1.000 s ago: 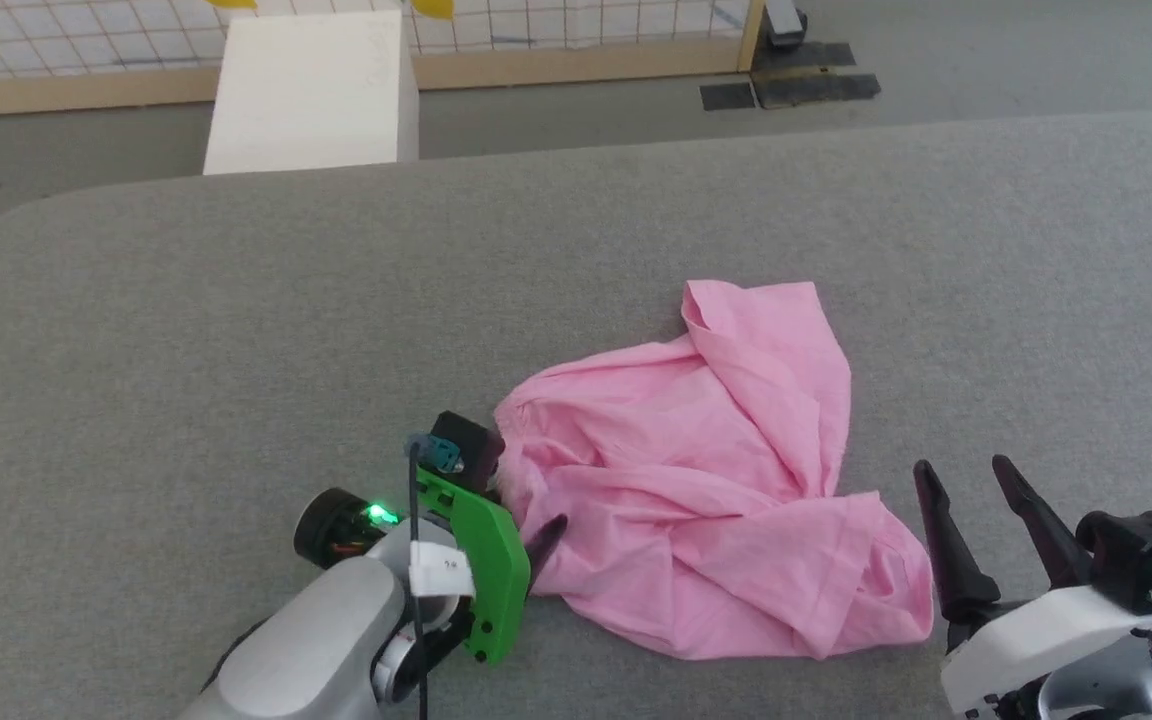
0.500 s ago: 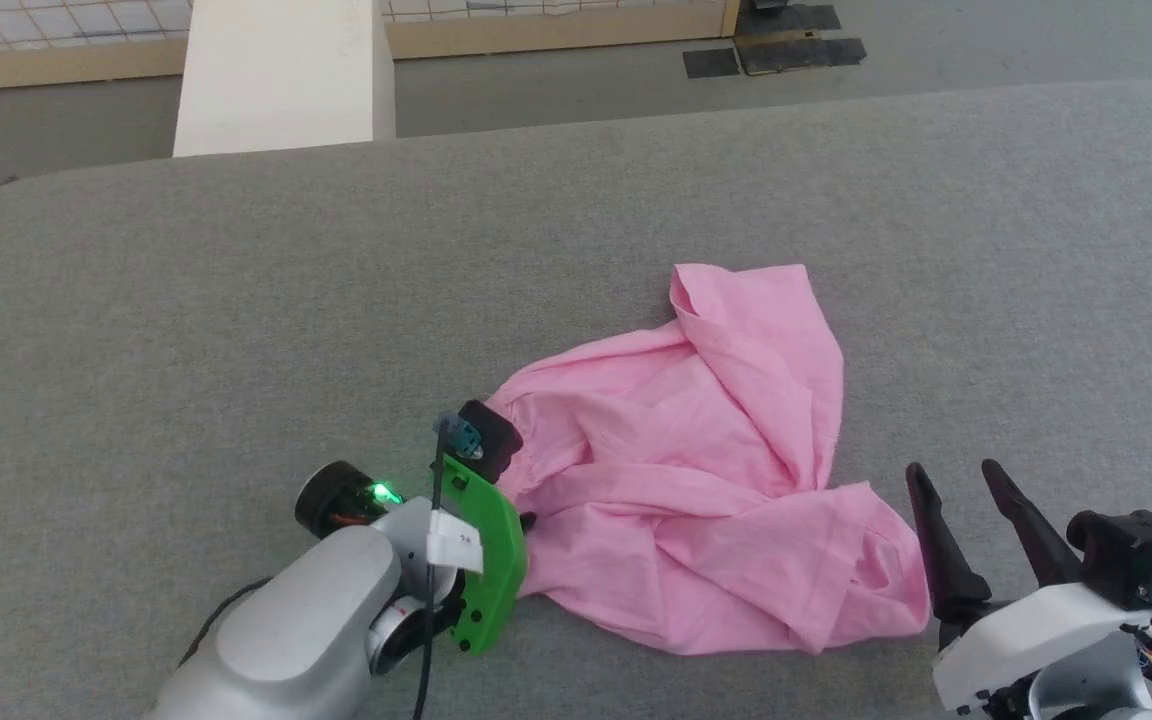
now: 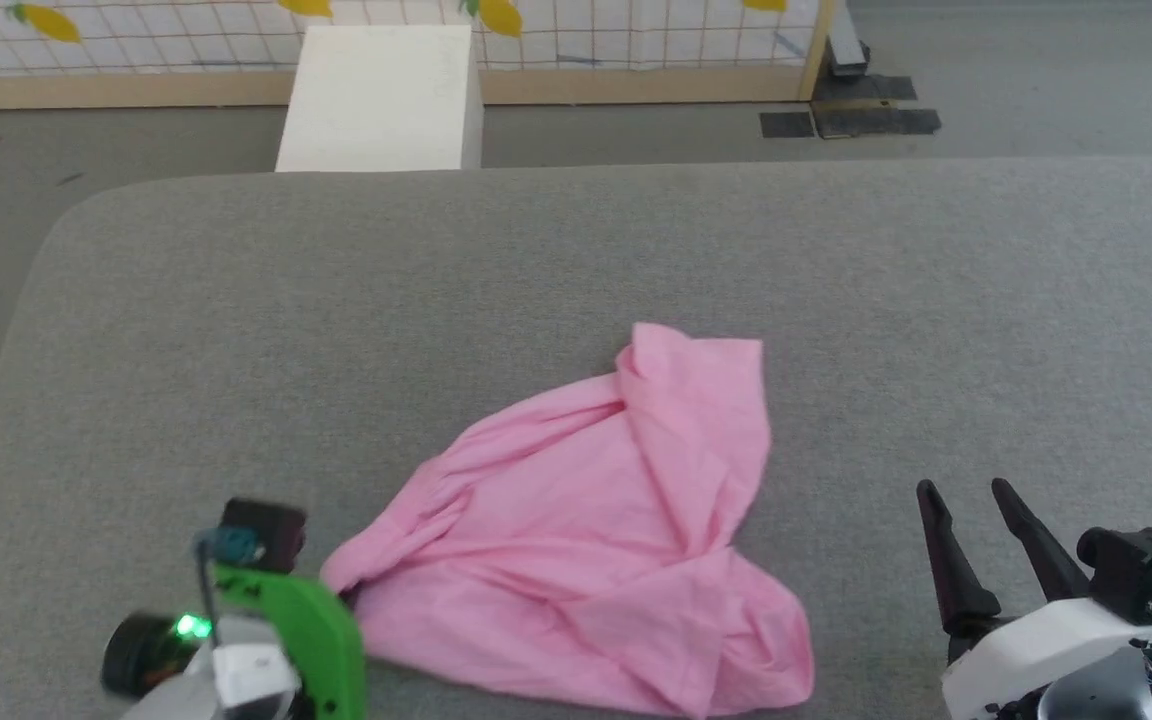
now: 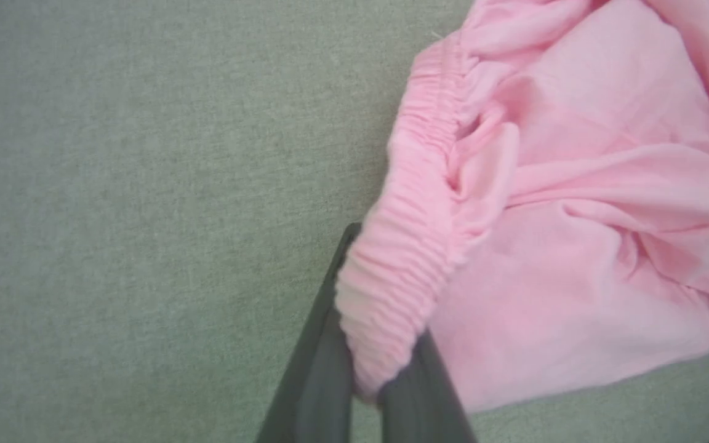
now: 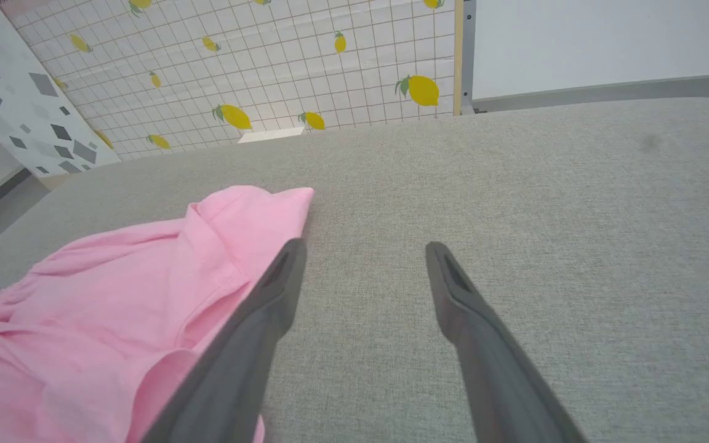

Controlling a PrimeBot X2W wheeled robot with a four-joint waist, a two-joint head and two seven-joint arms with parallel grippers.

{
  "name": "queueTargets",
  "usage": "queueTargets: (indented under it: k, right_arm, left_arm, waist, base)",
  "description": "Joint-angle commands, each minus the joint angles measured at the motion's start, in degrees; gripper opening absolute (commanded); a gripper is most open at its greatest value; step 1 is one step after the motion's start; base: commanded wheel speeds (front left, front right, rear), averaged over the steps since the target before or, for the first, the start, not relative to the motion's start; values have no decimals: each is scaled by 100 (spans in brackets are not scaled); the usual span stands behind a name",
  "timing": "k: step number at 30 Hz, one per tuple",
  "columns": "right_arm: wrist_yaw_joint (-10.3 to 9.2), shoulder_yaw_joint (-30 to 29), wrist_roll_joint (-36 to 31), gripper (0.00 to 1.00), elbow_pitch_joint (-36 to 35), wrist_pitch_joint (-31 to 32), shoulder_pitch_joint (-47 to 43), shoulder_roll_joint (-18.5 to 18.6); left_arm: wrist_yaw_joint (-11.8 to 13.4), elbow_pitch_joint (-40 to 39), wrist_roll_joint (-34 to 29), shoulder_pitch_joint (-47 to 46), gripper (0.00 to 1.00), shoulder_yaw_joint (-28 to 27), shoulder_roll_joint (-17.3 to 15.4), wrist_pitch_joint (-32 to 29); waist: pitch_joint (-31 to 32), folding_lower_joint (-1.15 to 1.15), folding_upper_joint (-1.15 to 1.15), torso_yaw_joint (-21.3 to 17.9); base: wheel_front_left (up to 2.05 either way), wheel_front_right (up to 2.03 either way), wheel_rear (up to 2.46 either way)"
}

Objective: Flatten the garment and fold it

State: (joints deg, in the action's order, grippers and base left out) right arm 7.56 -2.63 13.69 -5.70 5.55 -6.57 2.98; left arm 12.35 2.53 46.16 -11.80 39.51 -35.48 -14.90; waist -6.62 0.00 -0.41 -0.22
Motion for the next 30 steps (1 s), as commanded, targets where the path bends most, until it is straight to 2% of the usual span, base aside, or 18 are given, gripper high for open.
queueTargets:
  k: [1,3,6,7,8,10,11,14,19,23,30]
  right_arm:
    - [-8,0,-10,100,-36,17,-56,-11]
    - [-8,-1,-18,100,-73,38,-65,-11]
    - [-8,20,-27,100,-106,67,-61,-11]
    - [-8,19,-27,100,-113,77,-65,-11]
    - [-8,19,-27,100,-119,85,-70,-11]
    - [-8,22,-27,100,-133,105,-93,-11]
    - [-8,25,-35,100,-167,139,-140,-11]
    - [-8,15,-28,100,-190,157,-175,-11]
    - [-8,4,24,100,-212,156,-214,-11]
    - [-8,46,29,100,-241,160,-185,-11]
    - [-8,91,-23,100,-291,186,-28,-11]
  left_arm:
    - [145,-86,150,296,0,-101,-99,65]
    - [267,-165,347,621,0,-211,-139,118]
    - [288,-122,571,914,0,-278,-86,194]
    - [268,-90,614,960,41,-282,-55,224]
    - [254,-74,626,974,100,-290,-26,272]
    - [248,-78,616,954,100,-358,41,459]
    - [277,-185,531,857,100,-544,78,835]
    - [280,-350,486,759,100,-716,71,1108]
    - [201,-498,343,429,100,-738,-50,1070]
    - [-117,-251,316,-70,100,-500,-44,626]
    - [-869,796,339,-1016,100,21,189,-242]
  waist:
    - [84,0,41,126]
    - [85,0,41,169]
    - [106,0,41,194]
    - [117,0,41,205]
    - [130,0,41,212]
    - [168,0,41,218]
    - [235,0,41,211]
    - [304,0,41,188]
    - [353,0,41,147]
    - [265,0,41,78]
    - [-67,0,41,-157]
  base:
    - [0,0,0]
    - [0,0,0]
    - [0,0,0]
    - [0,0,0]
    - [0,0,0]
    - [0,0,0]
    - [0,0,0]
    - [0,0,0]
    - [0,0,0]
    - [0,0,0]
    - [0,0,0]
